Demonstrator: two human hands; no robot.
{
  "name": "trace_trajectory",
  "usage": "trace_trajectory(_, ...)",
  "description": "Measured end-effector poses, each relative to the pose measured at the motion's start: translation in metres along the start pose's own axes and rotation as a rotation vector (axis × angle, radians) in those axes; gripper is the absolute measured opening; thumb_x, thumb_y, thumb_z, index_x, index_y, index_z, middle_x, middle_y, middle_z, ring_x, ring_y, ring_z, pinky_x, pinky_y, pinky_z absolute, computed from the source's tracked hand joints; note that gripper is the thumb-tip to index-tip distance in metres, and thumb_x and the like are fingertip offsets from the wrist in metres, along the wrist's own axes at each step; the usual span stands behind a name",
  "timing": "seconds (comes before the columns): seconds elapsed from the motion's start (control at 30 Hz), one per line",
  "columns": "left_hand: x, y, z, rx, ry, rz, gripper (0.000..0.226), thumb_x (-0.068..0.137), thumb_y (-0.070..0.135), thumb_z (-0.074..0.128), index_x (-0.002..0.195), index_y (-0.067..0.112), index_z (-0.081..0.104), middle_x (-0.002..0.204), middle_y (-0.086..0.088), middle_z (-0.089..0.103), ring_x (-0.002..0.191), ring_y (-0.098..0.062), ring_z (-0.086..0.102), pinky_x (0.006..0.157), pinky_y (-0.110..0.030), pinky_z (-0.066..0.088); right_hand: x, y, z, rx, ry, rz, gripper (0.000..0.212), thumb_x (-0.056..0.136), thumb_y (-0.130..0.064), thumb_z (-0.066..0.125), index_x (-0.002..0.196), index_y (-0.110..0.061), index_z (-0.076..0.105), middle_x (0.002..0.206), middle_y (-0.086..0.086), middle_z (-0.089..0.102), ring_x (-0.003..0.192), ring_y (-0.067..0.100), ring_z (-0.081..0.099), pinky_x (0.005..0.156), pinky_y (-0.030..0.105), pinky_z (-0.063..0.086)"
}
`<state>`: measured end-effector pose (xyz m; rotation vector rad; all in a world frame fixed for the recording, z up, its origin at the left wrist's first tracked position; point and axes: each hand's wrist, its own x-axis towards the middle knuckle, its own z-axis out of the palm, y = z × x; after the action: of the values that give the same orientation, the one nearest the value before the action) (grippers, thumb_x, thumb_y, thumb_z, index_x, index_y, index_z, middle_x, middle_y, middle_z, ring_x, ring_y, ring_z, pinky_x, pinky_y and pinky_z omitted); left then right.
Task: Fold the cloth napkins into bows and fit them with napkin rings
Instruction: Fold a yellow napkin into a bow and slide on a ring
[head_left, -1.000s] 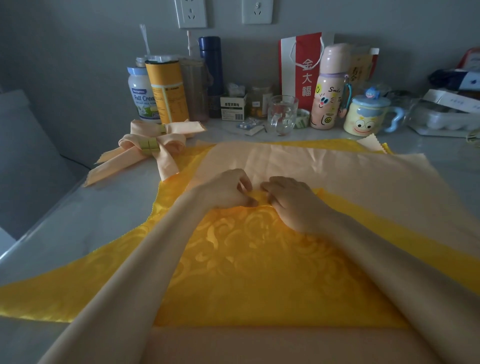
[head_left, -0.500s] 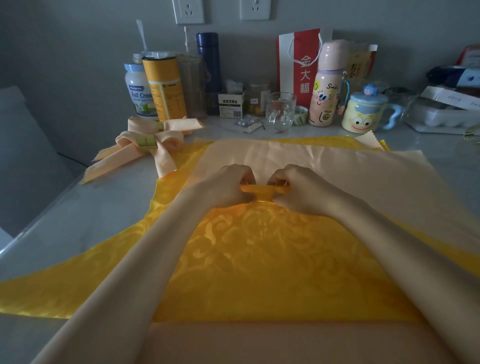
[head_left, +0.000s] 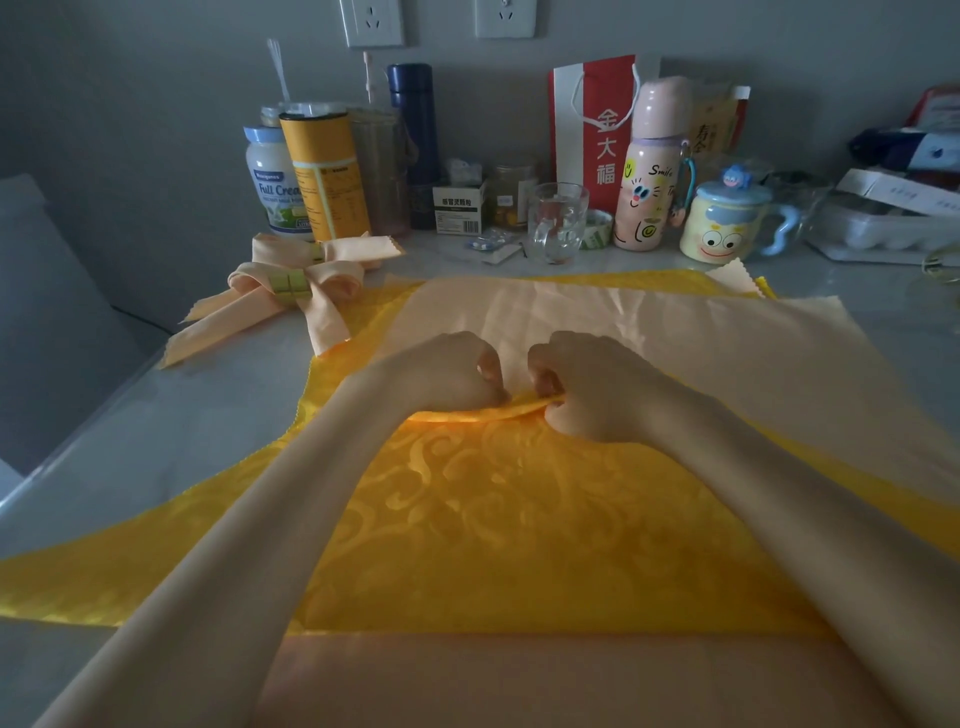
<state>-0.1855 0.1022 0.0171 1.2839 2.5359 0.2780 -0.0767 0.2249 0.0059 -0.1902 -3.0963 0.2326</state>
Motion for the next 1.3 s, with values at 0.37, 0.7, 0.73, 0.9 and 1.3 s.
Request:
trace_trajectory(0.37,-0.004,0.003,0.005,0.008,-0.167,0.045,0.026,0.092,0.021,0.056,0.111,0.003,0.056,0.089,-0.004,0.050,0.080,-0.019,0.045,0.061,-0.026,0.035,0.012,-0.001,0.047,0.033,0.090,-0.005,0.039,0.102,-0.032,0.030,0.136,-0.017,0.042,0.144,0.006,0.038,0.135,0.022,0.032,0.109,0.034,0.023)
trace_trajectory(0.7,-0.004,-0.008,0.010,-0.193,-0.099,-0.031,0.037,0.084,0.036,0.068,0.113,0.018,0.052,0.085,0.008,0.047,0.085,-0.014,0.047,0.062,-0.021,0.037,-0.018,0.032,0.026,0.023,-0.068,0.316,0.058,0.101,-0.043,0.015,0.150,-0.014,0.007,0.159,0.008,0.005,0.146,0.022,0.001,0.117,0.041,0.001)
trace_trajectory(0.73,-0.005,-0.008,0.011,-0.213,-0.084,-0.033,0.042,0.083,0.036,0.069,0.118,0.018,0.051,0.087,0.007,0.048,0.086,-0.014,0.048,0.064,-0.023,0.038,-0.022,0.033,0.023,0.014,-0.025,0.319,0.055,0.102,-0.040,0.019,0.149,-0.012,0.015,0.157,0.010,0.014,0.145,0.023,0.009,0.117,0.040,0.006)
trace_trajectory(0.9,-0.009,-0.007,0.012,-0.023,-0.036,-0.030,0.046,0.085,0.042,0.063,0.126,0.024,0.050,0.123,-0.005,0.043,0.118,-0.024,0.038,0.096,-0.036,0.040,-0.025,0.013,0.013,0.238,0.055,0.218,0.024,0.095,-0.038,0.047,0.115,-0.032,0.060,0.126,-0.007,0.054,0.125,0.018,0.046,0.107,0.037,0.030)
trace_trajectory(1.3,-0.019,0.004,0.014,0.060,0.155,0.027,0.028,0.083,0.033,0.062,0.107,0.023,0.051,0.106,0.001,0.050,0.105,-0.021,0.048,0.090,-0.036,0.041,-0.030,0.005,0.020,0.046,0.353,0.108,0.011,0.081,-0.013,0.058,0.089,-0.020,0.054,0.082,-0.010,0.049,0.078,0.011,0.043,0.086,0.032,0.035)
